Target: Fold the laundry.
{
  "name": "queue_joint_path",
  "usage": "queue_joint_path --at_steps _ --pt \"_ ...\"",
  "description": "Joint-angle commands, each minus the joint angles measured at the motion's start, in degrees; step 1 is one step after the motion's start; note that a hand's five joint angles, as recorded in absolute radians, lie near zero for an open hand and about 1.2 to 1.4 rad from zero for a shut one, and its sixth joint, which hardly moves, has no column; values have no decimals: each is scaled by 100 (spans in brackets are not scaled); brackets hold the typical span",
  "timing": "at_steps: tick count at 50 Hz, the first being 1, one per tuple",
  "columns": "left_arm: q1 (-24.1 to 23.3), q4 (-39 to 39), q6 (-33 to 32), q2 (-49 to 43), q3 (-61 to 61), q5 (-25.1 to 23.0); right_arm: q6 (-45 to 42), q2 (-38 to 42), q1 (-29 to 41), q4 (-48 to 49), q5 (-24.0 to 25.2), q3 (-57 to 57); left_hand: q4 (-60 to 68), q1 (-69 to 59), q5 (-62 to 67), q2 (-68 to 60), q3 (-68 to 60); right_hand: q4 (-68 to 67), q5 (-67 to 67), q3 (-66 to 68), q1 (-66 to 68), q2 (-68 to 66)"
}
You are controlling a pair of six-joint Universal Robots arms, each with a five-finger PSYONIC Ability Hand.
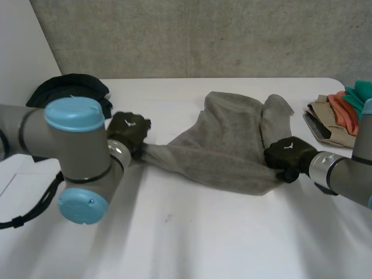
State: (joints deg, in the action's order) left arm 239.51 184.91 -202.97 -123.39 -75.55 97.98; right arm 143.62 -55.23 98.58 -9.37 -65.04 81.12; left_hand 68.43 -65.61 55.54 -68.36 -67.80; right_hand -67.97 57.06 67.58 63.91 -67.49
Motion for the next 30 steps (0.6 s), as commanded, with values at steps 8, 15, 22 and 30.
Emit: queue_joint_path --at_steps 8,15,22,30 --pt "447 291 169 666 -48 -130 1255 -1315 2049 -496 -114 1539 1157 -1439 1446 -1164 -1220 -1203 1294 1242 1609 -1251" --pt "570 493 371 1122 -83 -279 2372 -1412 2377 -364 -1446 882 1157 -1439 1446 -1164 -1220 4427 -4336 -4388 -4021 4380" --pt "570 590 468 1790 -188 -692 1873 -1175 1665 -838 -2101 -454 1157 -1439 1446 -1164 -1220 5107 -5016 -5068 -4701 5059" --pt "500 642 495 2845 -434 -1387 1195 63 1480 -1006 -1855 -2511 1157 -1439 1446 -1164 -1220 5797 -5706 -5758 -5391 5749"
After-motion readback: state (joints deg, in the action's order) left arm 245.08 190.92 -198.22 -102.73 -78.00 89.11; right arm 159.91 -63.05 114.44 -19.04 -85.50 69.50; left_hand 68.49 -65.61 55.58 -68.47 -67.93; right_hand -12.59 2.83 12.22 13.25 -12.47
